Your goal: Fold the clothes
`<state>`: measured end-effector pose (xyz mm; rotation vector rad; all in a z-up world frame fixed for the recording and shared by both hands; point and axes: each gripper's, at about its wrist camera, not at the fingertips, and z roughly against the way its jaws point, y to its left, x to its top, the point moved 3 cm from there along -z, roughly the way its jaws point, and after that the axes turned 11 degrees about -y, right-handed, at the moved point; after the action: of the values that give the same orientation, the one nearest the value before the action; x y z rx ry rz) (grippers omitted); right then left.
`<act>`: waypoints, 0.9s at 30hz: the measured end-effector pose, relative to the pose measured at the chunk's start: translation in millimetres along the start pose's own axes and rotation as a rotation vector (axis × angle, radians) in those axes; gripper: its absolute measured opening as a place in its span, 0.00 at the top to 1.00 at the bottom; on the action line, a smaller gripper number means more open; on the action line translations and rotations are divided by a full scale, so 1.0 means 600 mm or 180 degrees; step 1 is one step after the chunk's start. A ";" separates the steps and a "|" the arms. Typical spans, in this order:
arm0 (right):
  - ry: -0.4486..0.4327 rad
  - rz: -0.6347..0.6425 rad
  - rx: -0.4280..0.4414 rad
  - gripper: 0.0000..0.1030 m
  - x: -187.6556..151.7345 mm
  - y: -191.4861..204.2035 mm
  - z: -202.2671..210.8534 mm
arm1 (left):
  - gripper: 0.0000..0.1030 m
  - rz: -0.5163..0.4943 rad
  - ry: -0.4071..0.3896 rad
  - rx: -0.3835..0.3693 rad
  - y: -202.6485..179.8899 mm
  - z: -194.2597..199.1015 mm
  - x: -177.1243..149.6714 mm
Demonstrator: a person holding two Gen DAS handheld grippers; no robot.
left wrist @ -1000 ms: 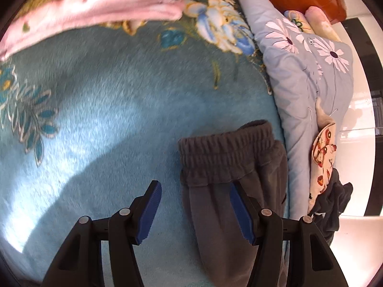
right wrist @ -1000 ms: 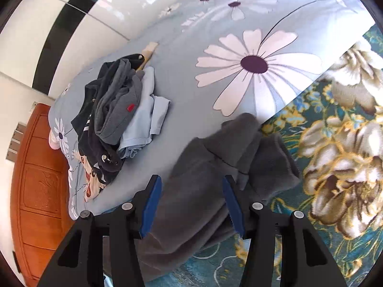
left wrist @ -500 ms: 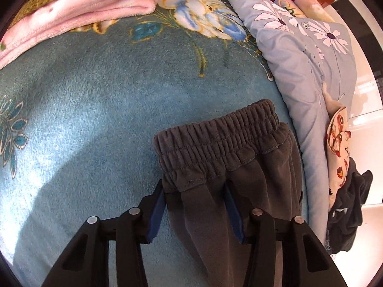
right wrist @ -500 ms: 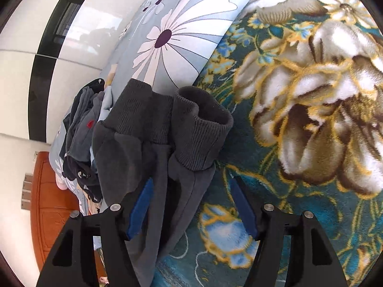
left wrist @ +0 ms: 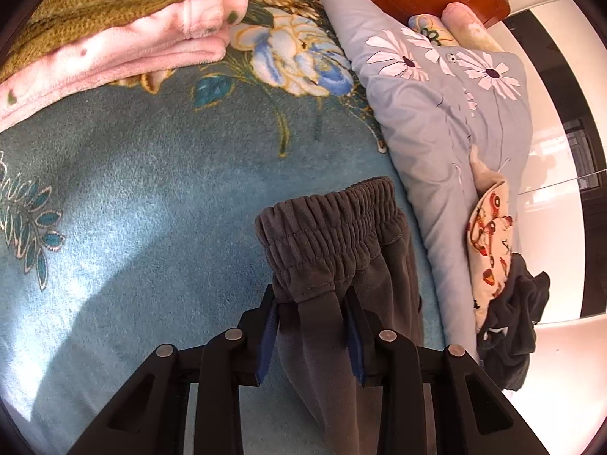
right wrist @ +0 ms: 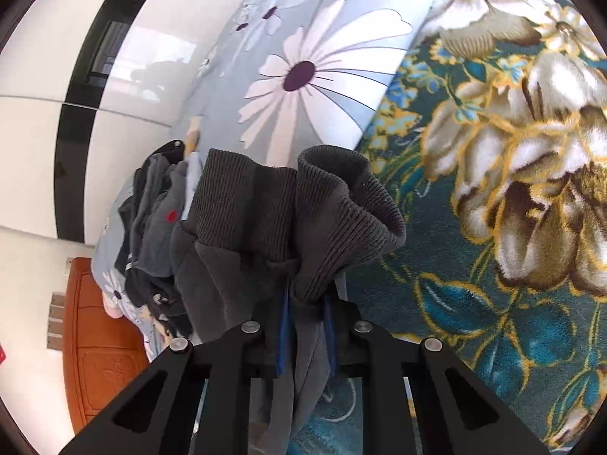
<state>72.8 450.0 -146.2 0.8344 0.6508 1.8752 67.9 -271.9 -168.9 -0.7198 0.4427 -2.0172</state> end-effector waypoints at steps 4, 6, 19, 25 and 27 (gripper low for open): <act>0.0109 0.0097 0.0407 0.85 -0.020 0.024 0.070 | 0.69 -0.0073 -0.0035 -0.0100 0.021 0.058 0.022; 0.0183 0.0238 0.0472 0.85 -0.043 0.022 0.101 | 0.69 -0.0145 -0.0057 -0.0073 0.044 0.084 0.030; 0.0570 0.0210 -0.0062 0.82 -0.121 -0.124 0.113 | 0.65 0.0221 0.0285 0.0044 0.124 0.086 0.032; 0.0661 0.0637 -0.0214 0.79 -0.123 -0.093 0.132 | 0.47 -0.0033 -0.0078 0.0285 0.123 0.158 0.044; 0.0687 0.0858 -0.0270 0.79 -0.127 -0.088 0.149 | 0.46 -0.0284 -0.0252 0.0344 0.106 0.182 0.046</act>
<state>195.1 409.6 -149.3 0.6971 0.6080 2.2433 168.3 -330.9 -112.6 -0.7609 0.2573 -2.0704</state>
